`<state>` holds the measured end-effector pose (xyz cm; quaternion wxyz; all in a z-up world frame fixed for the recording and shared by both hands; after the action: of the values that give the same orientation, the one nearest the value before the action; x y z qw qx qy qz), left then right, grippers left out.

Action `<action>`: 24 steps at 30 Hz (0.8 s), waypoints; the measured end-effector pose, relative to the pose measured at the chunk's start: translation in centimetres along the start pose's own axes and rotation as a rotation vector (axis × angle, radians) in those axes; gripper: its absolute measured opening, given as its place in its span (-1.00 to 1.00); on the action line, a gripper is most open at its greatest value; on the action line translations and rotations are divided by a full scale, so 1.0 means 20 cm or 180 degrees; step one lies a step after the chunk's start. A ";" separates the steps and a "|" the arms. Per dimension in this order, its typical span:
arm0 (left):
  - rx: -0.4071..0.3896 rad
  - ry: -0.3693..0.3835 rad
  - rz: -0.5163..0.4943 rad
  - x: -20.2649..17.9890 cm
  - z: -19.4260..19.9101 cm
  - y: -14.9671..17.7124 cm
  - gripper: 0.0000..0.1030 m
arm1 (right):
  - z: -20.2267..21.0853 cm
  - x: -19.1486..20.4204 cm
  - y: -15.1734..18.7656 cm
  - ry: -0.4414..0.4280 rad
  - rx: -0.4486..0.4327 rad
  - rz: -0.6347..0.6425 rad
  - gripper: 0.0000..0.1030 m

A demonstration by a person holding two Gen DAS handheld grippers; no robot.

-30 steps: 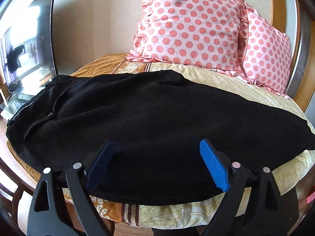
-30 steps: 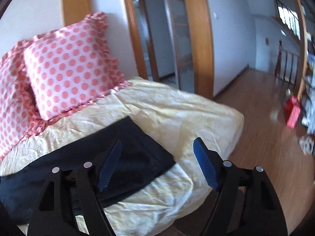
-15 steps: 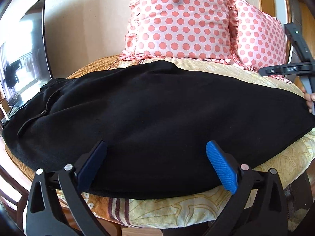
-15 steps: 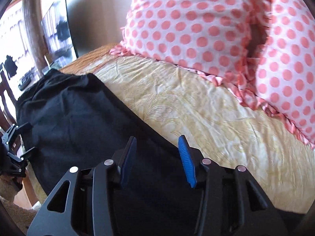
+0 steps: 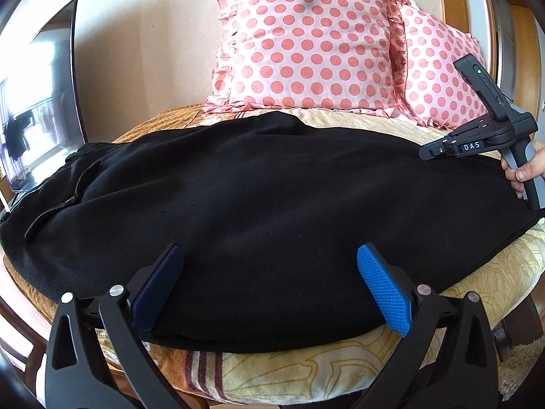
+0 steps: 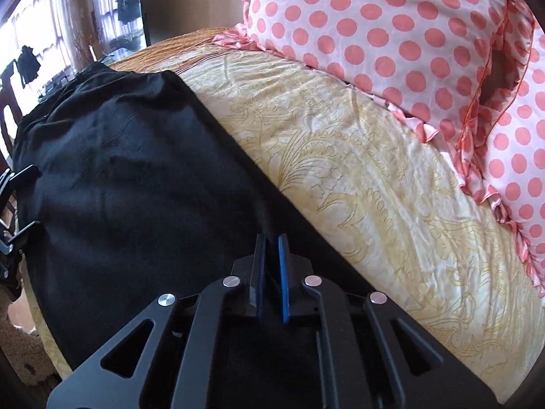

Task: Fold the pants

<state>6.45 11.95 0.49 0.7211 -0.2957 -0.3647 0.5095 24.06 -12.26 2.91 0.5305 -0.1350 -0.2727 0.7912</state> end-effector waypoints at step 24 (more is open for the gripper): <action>-0.0040 -0.0025 -0.0007 0.00 -0.01 0.00 0.97 | 1.24 -1.50 1.51 0.1260 -0.1065 -0.4368 -0.03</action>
<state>6.61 12.03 0.36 0.7183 -0.2979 -0.3710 0.5075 0.38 -55.59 3.51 0.9183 -0.1533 -0.3121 0.1894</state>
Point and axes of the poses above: each gripper's, at about its wrist camera, not at the fingertips, and z roughly against the way its jaws point, x to its left, y to its underside, the point moved 1 cm from there along -z, roughly the way its jaws point, and after that the axes turned 15 degrees about -z, right-handed, at the moved point
